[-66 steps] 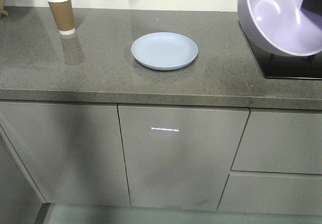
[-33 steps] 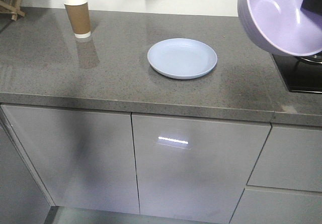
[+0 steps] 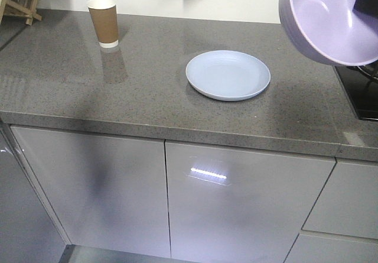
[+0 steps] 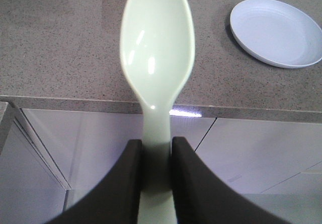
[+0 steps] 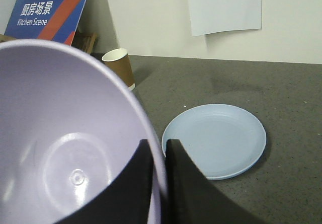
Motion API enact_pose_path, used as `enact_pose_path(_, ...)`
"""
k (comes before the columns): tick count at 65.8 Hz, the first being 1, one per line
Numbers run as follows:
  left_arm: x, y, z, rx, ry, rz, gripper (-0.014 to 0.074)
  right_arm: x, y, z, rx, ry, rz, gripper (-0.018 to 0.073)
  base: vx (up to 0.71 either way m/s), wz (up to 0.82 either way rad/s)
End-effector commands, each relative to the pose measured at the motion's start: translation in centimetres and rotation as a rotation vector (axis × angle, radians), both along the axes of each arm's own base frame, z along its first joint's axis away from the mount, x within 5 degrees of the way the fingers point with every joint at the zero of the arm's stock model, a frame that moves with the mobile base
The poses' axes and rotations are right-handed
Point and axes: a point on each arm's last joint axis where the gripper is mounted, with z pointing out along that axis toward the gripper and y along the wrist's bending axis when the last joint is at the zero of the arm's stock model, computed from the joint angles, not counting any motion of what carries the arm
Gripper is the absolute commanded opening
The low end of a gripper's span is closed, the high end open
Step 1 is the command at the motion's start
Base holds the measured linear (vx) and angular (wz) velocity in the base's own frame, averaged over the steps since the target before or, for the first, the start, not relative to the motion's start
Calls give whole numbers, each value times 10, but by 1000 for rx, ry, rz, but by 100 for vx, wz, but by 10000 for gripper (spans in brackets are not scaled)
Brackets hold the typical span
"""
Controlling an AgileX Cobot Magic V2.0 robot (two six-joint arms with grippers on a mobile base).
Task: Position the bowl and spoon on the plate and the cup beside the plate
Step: 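Approach the counter edge facing the plate and brown paper cup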
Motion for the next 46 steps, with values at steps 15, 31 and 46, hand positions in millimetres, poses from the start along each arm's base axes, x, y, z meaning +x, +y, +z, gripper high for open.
enact_pose_path(15,-4,-1,16,-28,-98,1,-6,-6,1,18,27,-83,-16,-10,3,2)
enact_pose_path(31,-4,-1,16,-28,-98,1,-6,-6,1,18,27,-83,-16,-10,4,5)
enact_pose_path(46,-4,-1,16,-28,-98,1,-6,-6,1,18,27,-83,-16,-10,6,6)
